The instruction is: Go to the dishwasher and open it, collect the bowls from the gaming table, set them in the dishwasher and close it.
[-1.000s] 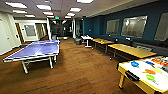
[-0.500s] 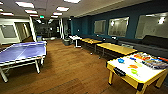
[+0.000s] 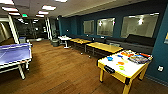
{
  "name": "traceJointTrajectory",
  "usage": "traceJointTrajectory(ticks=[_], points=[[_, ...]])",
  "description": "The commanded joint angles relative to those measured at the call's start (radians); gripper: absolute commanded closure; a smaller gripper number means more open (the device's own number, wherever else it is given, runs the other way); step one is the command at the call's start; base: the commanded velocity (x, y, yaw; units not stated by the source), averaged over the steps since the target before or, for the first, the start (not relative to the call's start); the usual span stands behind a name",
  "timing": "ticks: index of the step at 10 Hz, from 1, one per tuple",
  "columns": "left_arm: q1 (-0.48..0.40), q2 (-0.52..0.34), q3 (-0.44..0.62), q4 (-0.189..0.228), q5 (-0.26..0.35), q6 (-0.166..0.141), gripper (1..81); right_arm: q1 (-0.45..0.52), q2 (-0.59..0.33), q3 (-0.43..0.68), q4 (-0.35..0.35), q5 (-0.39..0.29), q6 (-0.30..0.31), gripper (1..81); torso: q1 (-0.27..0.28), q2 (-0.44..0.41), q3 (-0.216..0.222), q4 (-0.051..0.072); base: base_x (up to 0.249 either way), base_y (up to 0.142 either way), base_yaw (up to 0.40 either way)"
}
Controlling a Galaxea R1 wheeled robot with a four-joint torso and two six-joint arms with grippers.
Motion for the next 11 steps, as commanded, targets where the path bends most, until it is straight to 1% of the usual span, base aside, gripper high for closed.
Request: traceJointTrajectory(ticks=[1, 11], points=[[-0.057, -0.003, 0.006, 0.010, 0.044, 0.007, 1.0, 0.053, -0.002, -0.004, 0.003, -0.052, 0.000, 1.0, 0.000, 0.000, 0.000, 0.000, 0.000, 0.000, -0.320], [-0.055, -0.004, 0.006, 0.010, 0.043, 0.009, 1.0, 0.053, 0.005, -0.005, -0.005, -0.052, -0.003, 1.0, 0.000, 0.000, 0.000, 0.000, 0.000, 0.000, -0.321]])
